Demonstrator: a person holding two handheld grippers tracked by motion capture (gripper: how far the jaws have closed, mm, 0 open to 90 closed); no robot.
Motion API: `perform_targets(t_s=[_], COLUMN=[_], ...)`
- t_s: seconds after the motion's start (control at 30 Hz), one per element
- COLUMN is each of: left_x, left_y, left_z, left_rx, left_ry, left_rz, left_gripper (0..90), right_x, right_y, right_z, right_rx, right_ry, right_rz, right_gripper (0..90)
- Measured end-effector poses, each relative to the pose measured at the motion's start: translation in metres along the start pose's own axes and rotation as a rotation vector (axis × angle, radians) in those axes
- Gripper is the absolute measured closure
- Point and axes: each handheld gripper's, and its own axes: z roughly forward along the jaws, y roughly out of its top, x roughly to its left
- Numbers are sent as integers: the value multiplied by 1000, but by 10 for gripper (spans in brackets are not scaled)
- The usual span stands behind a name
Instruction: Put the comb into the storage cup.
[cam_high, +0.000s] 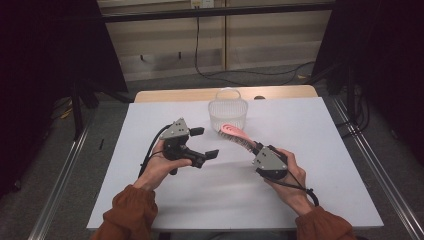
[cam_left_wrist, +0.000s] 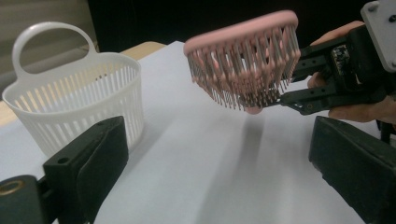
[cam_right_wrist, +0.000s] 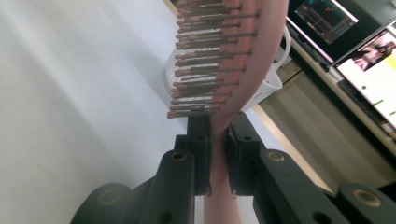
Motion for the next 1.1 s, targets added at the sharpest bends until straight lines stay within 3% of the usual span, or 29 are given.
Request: perform_targets(t_s=[0.07,0.23,0.3,0.4,0.5,0.57,0.63,0.73,0.8,0.9,1.1], left_x=[0,-1,-2,-3,-4,-4,-5,-6,-7,-9,-12], left_y=[0,1,2,4,3,3,4,4,5,6,7], left_z=[0,-2,-2,-2,-3,-3,-3,-3,-3,-3,-3], left_rx=[5,-3,-5,-27,-23,-42,-51,-57,-65,-67,-55], left_ry=[-13,-36,-16,-21,-18,-23,-17,-26,-58,-76,-65], left_rz=[-24,-35,-24,-52,-23,-40,-25,-26,-43,-28,-1], left_gripper=[47,10,3,6,7,5,2,1,1,0,1], right_x=[-3,-8,-11,-14,-15,-16,-17,-18,-19,-20,-22], right_y=[0,-1,-2,-3,-4,-4,-5,-6,-6,-6,-6], right_z=[0,-2,-2,-3,-4,-4,-3,-3,-3,-3,-4], right_rx=[-11,-37,-49,-75,-94,-102,-123,-154,-167,-185,-222], right_ry=[16,58,76,101,120,142,167,198,211,225,262], right_rz=[42,149,185,247,293,337,374,417,423,441,475], right_gripper=[818,819,819,819,818,819,819,819,819,819,819])
